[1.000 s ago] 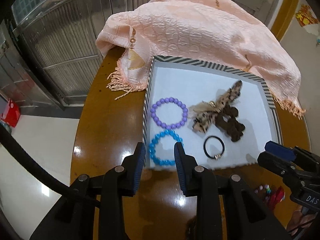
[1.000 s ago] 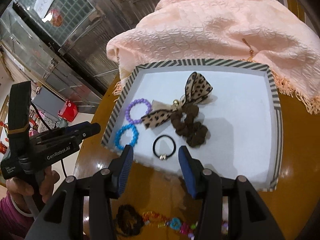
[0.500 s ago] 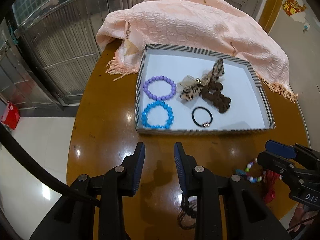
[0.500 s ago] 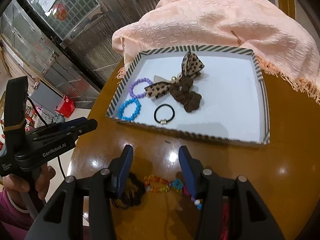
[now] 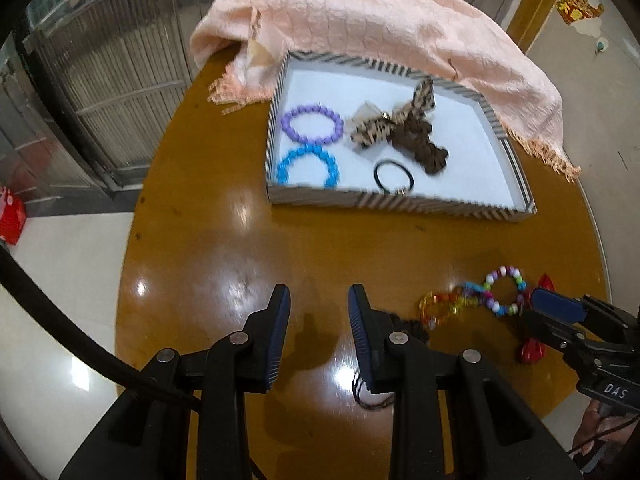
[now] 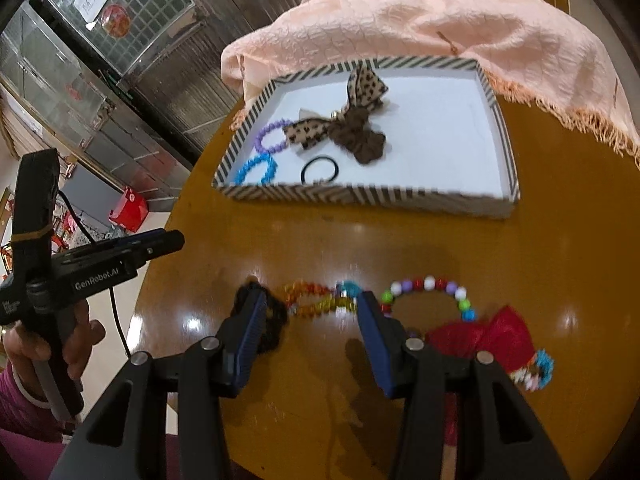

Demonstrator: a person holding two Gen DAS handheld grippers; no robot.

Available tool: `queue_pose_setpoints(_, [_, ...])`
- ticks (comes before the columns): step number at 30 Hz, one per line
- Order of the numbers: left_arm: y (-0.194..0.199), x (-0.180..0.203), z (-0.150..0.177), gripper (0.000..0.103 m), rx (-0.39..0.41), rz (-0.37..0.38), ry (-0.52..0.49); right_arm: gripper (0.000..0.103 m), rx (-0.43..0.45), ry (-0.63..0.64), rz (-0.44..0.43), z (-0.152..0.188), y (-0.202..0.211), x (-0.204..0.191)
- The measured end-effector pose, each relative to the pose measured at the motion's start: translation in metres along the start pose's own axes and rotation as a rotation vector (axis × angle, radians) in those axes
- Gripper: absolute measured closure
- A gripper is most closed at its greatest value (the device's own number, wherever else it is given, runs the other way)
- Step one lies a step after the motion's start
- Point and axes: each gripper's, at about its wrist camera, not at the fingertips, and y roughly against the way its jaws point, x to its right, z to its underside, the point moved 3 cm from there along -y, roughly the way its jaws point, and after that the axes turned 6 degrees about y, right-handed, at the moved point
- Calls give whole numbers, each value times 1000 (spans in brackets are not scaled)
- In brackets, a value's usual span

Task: Organize jewelry
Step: 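Grasp the thin black cord hair tie with the left tool while the right tool grasps the black scrunchie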

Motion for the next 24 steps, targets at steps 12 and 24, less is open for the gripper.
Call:
queue_pose_setpoints(12, [-20, 11, 61, 74, -118, 125, -99, 53, -58, 17, -14, 26, -12, -10])
queue_pose_setpoints(24, [-39, 20, 71, 74, -138, 143, -133, 53, -92, 42, -35, 27, -22, -19])
